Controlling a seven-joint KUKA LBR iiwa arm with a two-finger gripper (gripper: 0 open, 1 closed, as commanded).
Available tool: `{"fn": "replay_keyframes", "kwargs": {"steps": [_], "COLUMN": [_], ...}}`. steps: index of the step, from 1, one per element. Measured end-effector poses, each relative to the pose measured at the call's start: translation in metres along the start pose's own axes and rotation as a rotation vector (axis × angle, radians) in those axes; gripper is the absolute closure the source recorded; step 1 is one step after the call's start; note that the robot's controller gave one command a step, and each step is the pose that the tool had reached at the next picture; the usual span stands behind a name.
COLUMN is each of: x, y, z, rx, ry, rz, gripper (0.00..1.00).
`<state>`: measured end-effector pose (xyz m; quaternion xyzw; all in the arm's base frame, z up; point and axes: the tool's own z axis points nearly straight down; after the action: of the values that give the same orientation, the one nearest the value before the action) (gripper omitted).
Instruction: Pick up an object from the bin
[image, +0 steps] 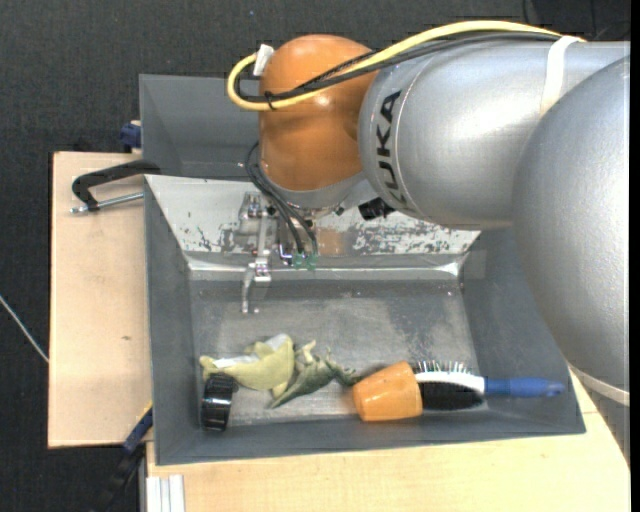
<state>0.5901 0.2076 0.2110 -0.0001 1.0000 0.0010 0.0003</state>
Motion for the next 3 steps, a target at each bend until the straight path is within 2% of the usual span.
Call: {"fn": "replay_keyframes", "kwargs": {"steps": [1,2,3], "x": [-0.002,0.028,0.084], "y": [-0.002,-0.075,-0.118], "z": [0.141,0.135,0.136], "rx": [0.000,0.001,-0.001], "ry": [-0.002,-0.003,-0.017], "rz": [-0.158,-0.242,-0.318], "gripper": [0.00,0.00,0.00]}}
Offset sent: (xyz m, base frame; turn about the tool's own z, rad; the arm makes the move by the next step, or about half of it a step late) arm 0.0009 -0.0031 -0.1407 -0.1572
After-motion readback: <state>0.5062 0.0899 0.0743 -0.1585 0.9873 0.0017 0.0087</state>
